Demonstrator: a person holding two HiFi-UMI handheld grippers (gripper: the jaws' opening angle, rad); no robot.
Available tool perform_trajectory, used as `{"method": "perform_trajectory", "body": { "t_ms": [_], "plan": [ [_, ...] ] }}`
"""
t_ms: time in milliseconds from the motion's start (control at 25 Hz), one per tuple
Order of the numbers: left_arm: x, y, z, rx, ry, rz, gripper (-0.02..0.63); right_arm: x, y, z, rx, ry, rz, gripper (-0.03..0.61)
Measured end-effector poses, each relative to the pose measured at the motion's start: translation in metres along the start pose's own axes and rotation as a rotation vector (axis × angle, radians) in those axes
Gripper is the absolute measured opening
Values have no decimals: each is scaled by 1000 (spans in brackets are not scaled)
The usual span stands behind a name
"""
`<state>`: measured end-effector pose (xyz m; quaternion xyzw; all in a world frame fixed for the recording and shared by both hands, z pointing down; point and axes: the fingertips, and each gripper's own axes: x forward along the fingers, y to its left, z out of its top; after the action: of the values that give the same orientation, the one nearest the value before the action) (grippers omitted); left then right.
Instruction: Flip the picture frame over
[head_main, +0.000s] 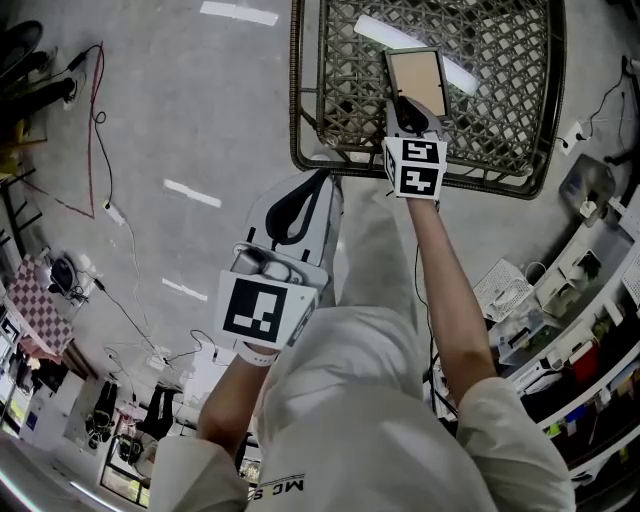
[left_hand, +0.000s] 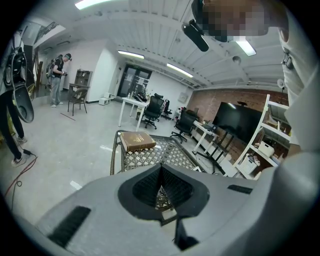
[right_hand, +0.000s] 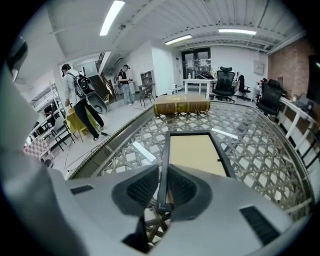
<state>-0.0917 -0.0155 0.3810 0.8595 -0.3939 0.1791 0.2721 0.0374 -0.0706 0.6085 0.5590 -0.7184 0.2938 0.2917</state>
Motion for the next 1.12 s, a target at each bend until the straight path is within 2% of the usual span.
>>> {"method": "perform_trajectory", "body": {
  "t_ms": [520,1120],
  "plan": [
    [3,0,-2,-6,-1,2,25,3,-2,-4,6,14,-37,55],
    [7,0,0,-32,1,2,25,-1,-4,0,79,13,9,54]
  ]
}}
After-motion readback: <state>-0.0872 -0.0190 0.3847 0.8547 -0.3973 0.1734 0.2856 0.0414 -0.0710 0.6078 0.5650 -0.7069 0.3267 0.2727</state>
